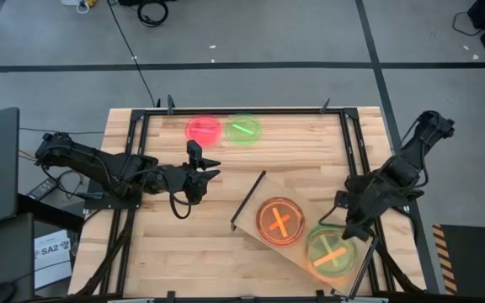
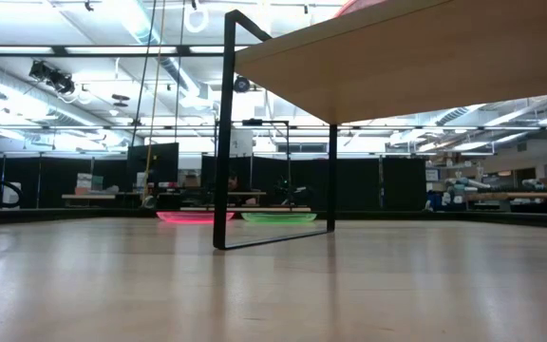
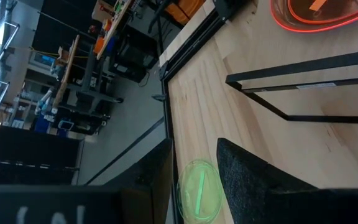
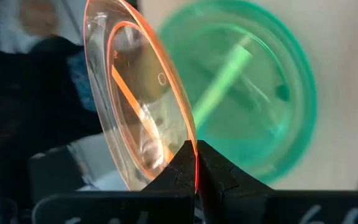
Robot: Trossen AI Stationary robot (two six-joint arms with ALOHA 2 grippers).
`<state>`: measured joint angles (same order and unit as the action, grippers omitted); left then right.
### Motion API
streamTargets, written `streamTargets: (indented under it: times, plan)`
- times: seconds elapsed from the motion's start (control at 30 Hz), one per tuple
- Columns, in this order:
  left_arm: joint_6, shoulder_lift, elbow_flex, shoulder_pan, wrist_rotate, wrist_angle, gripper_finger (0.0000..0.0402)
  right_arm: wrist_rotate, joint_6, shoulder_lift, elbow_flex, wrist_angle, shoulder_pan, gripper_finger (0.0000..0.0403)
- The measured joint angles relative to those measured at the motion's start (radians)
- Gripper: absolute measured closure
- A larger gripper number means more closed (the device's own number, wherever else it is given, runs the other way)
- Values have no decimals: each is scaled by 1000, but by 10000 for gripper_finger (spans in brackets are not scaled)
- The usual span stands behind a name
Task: Place and stack plates onto a shelf
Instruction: Stack the transparent orange plate on the transparent green plate on the shelf
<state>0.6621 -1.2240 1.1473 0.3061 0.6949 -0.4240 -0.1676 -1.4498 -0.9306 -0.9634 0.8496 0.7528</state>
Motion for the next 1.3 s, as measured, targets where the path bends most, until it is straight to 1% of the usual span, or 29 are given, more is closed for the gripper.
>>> streamTargets:
  times: [0.13, 0.23, 0.43, 0.7, 1.3]
  plan:
    - [1, 0, 0, 0, 0, 0, 269, -44, 0, -28, 0, 54, 7, 392]
    - [1, 0, 0, 0, 0, 0, 269, -57, 0, -33, 0, 67, 7, 392]
    - [2, 0, 0, 0, 0, 0, 269, -40, 5, -31, 0, 80, 7, 392]
    - [2, 0, 0, 0, 0, 0, 269, -39, 2, -31, 0, 161, 7, 391]
    - [2, 0, 0, 0, 0, 0, 269, -35, 5, -31, 0, 161, 4, 380]
